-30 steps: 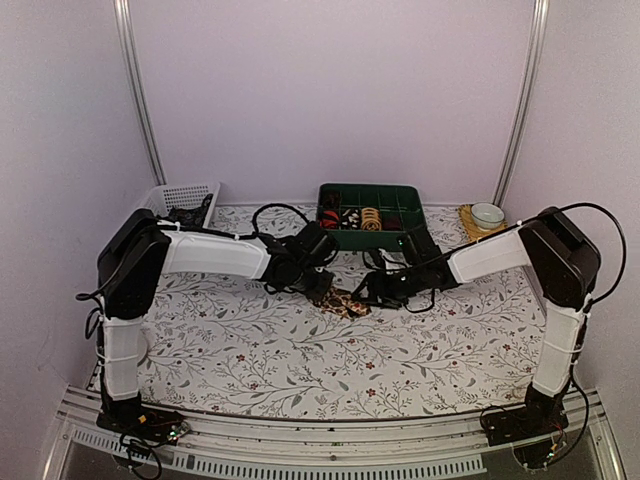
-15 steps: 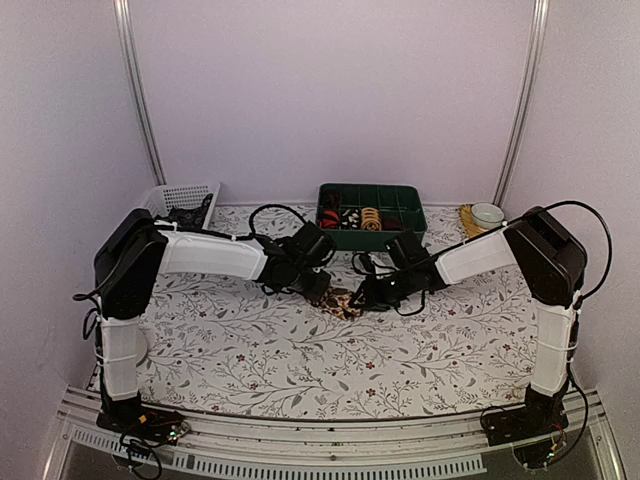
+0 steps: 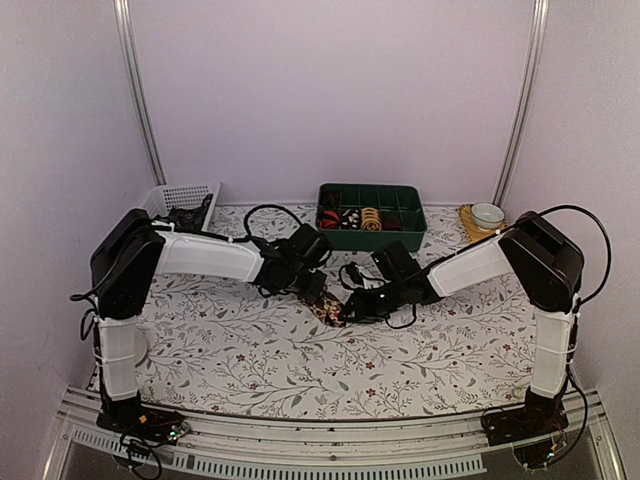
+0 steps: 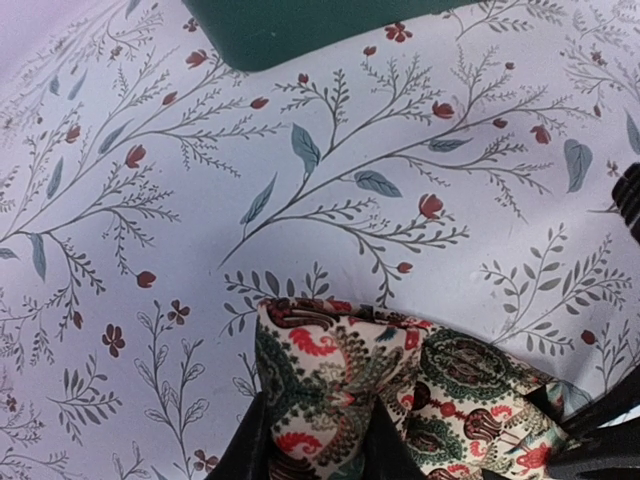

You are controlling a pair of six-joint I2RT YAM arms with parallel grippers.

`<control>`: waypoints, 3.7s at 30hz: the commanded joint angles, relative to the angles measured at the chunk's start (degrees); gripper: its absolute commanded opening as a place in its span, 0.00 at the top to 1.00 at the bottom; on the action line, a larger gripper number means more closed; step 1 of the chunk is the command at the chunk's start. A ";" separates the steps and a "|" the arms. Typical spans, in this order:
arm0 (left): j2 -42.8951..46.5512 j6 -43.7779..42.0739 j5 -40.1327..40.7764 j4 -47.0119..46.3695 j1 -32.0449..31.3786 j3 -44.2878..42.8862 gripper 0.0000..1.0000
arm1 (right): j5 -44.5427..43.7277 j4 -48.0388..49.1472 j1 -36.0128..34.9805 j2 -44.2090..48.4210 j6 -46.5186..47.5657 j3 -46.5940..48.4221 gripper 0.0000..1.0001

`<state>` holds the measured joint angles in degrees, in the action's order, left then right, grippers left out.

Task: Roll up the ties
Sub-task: Roll the tie at the center of the board.

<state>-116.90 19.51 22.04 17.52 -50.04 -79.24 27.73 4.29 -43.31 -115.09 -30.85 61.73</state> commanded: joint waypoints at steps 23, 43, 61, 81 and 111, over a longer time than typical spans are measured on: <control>-4.01 -18.35 19.89 -4.64 -13.27 5.19 0.86 | -3.36 -12.92 7.92 16.27 1.87 -5.18 0.31; -1.58 -16.01 15.56 -5.12 -14.34 6.17 0.53 | 3.79 -8.21 13.22 21.17 -1.47 -7.76 0.21; 12.51 -13.87 7.67 -8.83 -12.92 7.87 0.00 | 7.11 -4.81 12.88 16.93 -3.81 -4.17 0.20; 30.51 7.17 -22.75 -23.61 10.72 33.29 0.08 | 11.81 1.92 1.96 -0.91 -10.77 15.56 0.28; 7.13 12.08 -53.58 -41.74 18.47 26.91 0.00 | 8.73 -0.29 1.31 -5.76 -9.14 7.31 0.30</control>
<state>-107.02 30.52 -26.04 -20.71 -32.34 -50.09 38.50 5.87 -41.63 -117.45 -41.04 70.94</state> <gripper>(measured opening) 0.998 0.698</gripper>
